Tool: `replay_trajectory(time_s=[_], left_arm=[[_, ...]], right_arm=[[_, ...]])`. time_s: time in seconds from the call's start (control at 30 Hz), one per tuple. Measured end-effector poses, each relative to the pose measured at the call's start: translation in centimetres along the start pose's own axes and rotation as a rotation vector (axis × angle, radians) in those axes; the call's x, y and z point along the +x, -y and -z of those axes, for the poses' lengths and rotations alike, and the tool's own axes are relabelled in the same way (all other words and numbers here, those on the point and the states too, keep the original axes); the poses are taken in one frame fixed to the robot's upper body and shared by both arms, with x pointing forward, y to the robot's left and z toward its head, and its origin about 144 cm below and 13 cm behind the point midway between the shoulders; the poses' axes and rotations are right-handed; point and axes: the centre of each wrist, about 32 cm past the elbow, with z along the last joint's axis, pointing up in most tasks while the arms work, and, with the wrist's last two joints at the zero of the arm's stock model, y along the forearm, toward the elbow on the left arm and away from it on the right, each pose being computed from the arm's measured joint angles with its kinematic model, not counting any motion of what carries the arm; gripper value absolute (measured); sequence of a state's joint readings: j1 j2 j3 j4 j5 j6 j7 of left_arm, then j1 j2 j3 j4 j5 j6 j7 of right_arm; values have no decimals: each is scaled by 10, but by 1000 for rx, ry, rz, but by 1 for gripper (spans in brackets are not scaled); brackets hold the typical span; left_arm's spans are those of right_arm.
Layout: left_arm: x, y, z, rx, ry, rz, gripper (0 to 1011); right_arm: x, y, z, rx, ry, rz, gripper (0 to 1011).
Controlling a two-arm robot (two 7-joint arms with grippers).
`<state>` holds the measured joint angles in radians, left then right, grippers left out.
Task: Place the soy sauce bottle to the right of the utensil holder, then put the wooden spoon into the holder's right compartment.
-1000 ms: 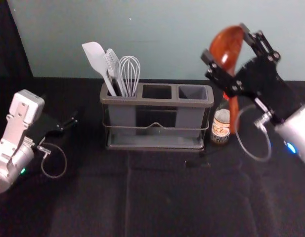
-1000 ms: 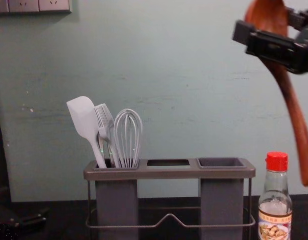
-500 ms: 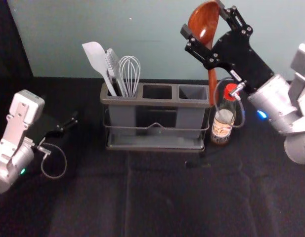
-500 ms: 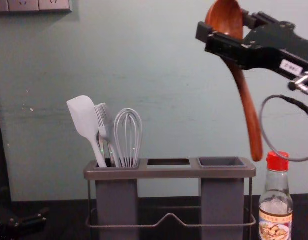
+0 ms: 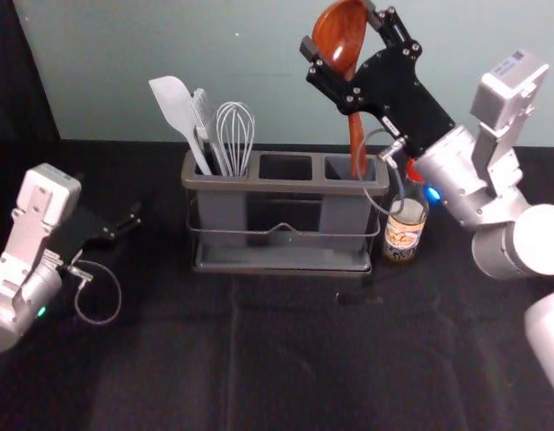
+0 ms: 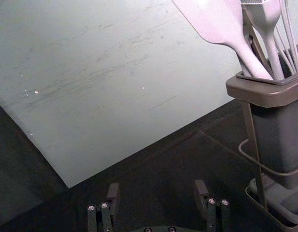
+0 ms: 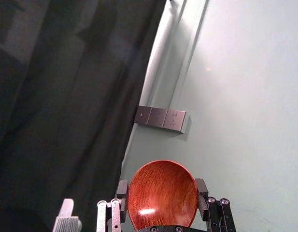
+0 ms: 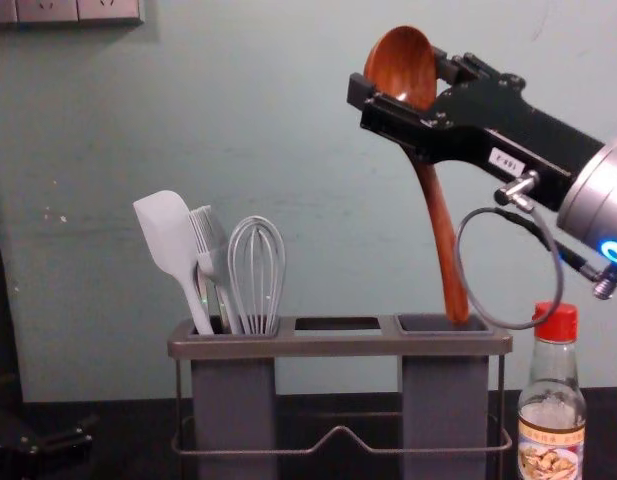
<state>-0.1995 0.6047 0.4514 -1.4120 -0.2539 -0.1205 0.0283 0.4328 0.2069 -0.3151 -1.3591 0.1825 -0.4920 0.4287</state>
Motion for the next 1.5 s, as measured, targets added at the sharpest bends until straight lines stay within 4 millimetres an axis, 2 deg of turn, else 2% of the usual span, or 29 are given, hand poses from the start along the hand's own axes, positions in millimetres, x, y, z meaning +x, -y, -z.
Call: replay_trajectory(time_s=[0.37, 0.67, 1.5], left_arm=[[0, 0, 0, 0, 0, 0, 1005], [0, 0, 0, 0, 0, 0, 1005], [0, 0, 0, 0, 0, 0, 1005]], right_arm=[[-10, -1, 21, 19, 11, 22, 840], [-20, 10, 36, -11, 8, 15, 840], [-35, 41, 51, -64, -15, 23, 840]])
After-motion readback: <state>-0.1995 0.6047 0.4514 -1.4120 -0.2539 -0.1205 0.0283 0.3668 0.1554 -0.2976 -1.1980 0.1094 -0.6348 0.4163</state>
